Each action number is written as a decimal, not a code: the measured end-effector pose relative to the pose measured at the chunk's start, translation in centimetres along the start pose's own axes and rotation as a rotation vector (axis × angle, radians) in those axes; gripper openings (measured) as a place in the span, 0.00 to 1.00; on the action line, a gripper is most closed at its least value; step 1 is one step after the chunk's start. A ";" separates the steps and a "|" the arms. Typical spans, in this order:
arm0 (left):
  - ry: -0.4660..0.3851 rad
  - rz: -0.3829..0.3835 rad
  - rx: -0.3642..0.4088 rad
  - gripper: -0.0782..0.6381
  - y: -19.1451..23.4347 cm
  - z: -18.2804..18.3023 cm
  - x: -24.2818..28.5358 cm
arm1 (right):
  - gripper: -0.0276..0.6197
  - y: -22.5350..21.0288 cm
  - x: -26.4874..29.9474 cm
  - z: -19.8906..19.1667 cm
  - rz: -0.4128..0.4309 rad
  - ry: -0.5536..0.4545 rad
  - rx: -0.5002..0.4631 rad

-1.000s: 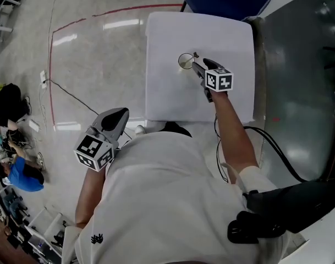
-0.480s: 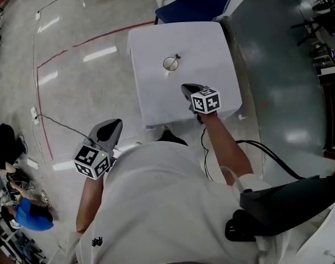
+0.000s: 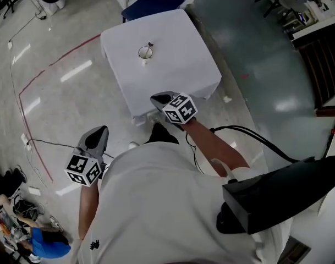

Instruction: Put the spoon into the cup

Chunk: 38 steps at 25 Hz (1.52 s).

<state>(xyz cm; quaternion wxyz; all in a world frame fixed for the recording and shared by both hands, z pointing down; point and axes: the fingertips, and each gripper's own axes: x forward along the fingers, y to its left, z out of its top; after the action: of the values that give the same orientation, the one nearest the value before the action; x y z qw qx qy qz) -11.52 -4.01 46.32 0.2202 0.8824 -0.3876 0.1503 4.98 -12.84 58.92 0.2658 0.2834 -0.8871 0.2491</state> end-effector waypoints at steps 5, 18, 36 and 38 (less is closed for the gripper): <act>0.017 -0.047 -0.006 0.12 -1.2 -2.4 -1.8 | 0.05 4.9 -0.9 -1.1 0.005 0.002 -0.036; 0.005 -0.057 -0.022 0.12 -2.3 -5.8 -5.5 | 0.05 13.5 -1.8 -2.2 0.084 0.001 -0.106; 0.005 -0.048 -0.016 0.12 -3.2 -7.2 -7.4 | 0.05 17.7 -2.1 -2.0 0.127 -0.028 -0.149; 0.011 -0.053 -0.012 0.12 -3.5 -7.3 -7.4 | 0.05 17.9 -2.2 -2.3 0.129 -0.029 -0.144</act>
<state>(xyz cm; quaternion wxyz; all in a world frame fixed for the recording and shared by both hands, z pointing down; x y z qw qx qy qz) -14.41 6.33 48.44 0.2315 0.8903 -0.3637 0.1468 -4.03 2.12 54.05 0.2564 0.2095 -0.9228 0.1970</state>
